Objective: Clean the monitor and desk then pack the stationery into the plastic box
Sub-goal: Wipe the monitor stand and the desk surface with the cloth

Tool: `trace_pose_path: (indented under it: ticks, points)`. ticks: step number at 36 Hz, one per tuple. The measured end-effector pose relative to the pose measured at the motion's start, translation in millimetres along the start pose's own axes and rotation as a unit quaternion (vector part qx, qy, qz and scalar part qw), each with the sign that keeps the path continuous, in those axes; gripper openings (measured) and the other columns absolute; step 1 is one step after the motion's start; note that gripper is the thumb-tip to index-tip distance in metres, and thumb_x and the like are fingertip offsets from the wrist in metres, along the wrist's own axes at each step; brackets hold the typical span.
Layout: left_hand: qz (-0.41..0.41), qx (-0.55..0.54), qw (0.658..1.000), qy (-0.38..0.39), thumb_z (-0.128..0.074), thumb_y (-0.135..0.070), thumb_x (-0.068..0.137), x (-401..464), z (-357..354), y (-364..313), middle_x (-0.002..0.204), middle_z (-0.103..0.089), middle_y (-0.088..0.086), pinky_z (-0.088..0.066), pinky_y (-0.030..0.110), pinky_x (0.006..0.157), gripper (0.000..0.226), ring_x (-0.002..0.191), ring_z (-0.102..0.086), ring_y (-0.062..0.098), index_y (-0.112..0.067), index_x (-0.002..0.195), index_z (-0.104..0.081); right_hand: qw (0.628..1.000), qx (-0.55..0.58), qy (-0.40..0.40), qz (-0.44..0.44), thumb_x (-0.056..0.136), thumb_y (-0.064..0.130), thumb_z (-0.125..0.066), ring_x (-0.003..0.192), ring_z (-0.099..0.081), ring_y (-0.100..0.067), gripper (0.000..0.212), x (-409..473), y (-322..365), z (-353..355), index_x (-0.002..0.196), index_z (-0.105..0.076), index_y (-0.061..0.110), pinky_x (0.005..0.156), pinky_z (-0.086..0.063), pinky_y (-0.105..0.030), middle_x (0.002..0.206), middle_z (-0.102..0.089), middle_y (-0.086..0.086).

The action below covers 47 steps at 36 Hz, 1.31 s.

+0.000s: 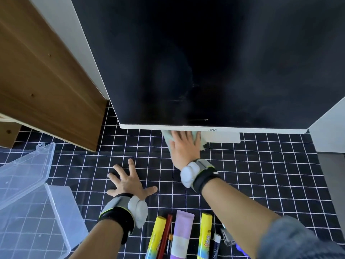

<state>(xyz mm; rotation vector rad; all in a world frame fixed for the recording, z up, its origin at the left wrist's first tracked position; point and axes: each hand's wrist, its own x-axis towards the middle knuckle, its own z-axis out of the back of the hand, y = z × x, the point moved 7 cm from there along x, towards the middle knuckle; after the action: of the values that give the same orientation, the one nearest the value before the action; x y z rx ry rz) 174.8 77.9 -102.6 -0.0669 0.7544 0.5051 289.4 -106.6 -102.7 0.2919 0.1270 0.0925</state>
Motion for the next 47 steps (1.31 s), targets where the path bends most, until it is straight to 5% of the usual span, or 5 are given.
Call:
trace_pose_path:
  ticks: [9, 19, 28, 37, 47]
  points:
    - [0.000, 0.004, 1.000, -0.010, -0.070, -0.080, 0.062, -1, 1, -1, 0.158, 0.010, 0.014, -0.039, 0.061, 0.104, 0.135, 0.146, -0.004, 0.040, -0.031, 0.154, 0.017, 0.996, -0.033, 0.042, 0.077, 0.101, 0.040, -0.024, 0.146, -0.023, -0.025, 0.053, -6, -20, 5, 0.153, -0.019, 0.033, 0.120, -0.005, -0.056, 0.158, -0.030, -0.001]
    - [-0.006, 0.005, 1.000, -0.011, -0.069, -0.082, 0.062, -1, 2, -1, 0.158, 0.010, 0.016, -0.040, 0.061, 0.103, 0.136, 0.145, -0.004, 0.042, -0.031, 0.154, 0.018, 0.997, -0.065, 0.000, -0.033, 0.100, 0.035, -0.027, 0.142, -0.031, -0.026, 0.052, -25, -143, 45, 0.151, -0.020, 0.031, 0.119, -0.009, -0.060, 0.148, -0.040, -0.001]
    - [-0.005, 0.003, 1.000, -0.006, -0.069, -0.082, 0.061, 0, 1, -1, 0.158, 0.012, 0.016, -0.039, 0.062, 0.103, 0.137, 0.146, -0.002, 0.043, -0.031, 0.154, 0.018, 0.991, -0.015, -0.035, -0.130, 0.095, 0.036, -0.024, 0.143, -0.030, -0.035, 0.053, -18, -94, 27, 0.144, -0.038, 0.022, 0.114, -0.013, -0.067, 0.150, -0.042, -0.012]
    - [0.001, 0.000, 1.000, -0.008, -0.071, -0.080, 0.061, 1, 0, -1, 0.158, 0.012, 0.015, -0.038, 0.062, 0.103, 0.137, 0.146, -0.002, 0.042, -0.032, 0.154, 0.018, 1.000, -0.002, 0.006, 0.014, 0.096, 0.033, -0.037, 0.137, -0.037, -0.030, 0.050, 3, 16, -1, 0.144, -0.040, 0.023, 0.117, -0.010, -0.061, 0.144, -0.048, -0.003]
    - [-0.003, -0.003, 1.000, -0.011, -0.071, -0.080, 0.061, 3, -1, 0, 0.158, 0.011, 0.016, -0.039, 0.062, 0.103, 0.137, 0.145, -0.003, 0.042, -0.031, 0.154, 0.017, 0.997, -0.046, 0.032, 0.061, 0.099, 0.038, -0.018, 0.142, -0.033, -0.028, 0.054, -16, -73, 24, 0.152, -0.021, 0.031, 0.119, -0.013, -0.057, 0.152, -0.039, -0.004]
